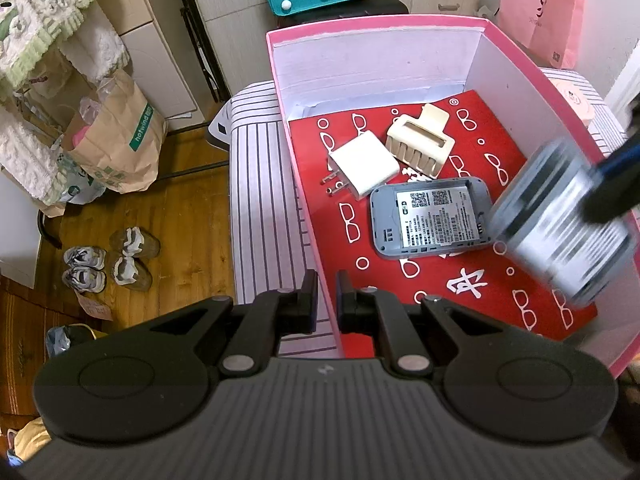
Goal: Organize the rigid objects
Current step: 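Carry the second grey router into the pink box beside the first, then grasp the purple star hair clip with the right gripper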
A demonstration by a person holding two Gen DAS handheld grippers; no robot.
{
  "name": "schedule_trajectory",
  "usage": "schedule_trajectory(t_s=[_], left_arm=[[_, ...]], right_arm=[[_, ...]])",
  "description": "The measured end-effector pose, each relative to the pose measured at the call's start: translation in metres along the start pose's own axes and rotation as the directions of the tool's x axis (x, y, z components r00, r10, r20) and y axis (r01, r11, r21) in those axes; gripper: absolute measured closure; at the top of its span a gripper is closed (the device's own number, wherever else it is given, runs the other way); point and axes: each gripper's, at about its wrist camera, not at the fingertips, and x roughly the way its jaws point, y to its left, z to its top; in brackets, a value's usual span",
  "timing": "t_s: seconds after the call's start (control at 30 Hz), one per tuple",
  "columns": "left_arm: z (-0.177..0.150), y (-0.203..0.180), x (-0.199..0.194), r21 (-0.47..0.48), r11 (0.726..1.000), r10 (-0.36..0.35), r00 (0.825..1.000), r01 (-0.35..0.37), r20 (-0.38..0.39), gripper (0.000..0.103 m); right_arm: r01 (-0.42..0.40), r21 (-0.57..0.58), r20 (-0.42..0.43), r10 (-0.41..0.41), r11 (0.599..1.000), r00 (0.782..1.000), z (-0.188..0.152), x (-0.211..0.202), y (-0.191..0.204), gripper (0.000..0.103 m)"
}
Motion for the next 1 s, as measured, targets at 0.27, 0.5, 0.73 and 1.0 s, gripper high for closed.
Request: schedule_trajectory(t_s=[0.27, 0.5, 0.73, 1.0], left_arm=[[0.001, 0.002, 0.000, 0.002, 1.000, -0.012, 1.000, 0.012, -0.001, 0.094], [0.001, 0.002, 0.000, 0.012, 1.000, -0.021, 1.000, 0.021, -0.005, 0.094], [0.002, 0.002, 0.000, 0.015, 1.000, -0.024, 1.000, 0.024, -0.008, 0.094], [0.002, 0.004, 0.000, -0.003, 1.000, -0.025, 1.000, 0.025, -0.003, 0.094]], right_arm=[[-0.091, -0.044, -0.192, 0.081, 0.995, 0.978, 0.026, 0.063, -0.005, 0.090], [-0.133, -0.166, -0.308, 0.077, 0.977, 0.948, 0.045, 0.103, 0.003, 0.088], [-0.083, -0.244, -0.340, -0.005, 0.966, 0.940, 0.054, 0.124, 0.018, 0.077], [-0.054, -0.367, -0.308, -0.066, 0.929, 0.949, 0.041, 0.127, 0.034, 0.067]])
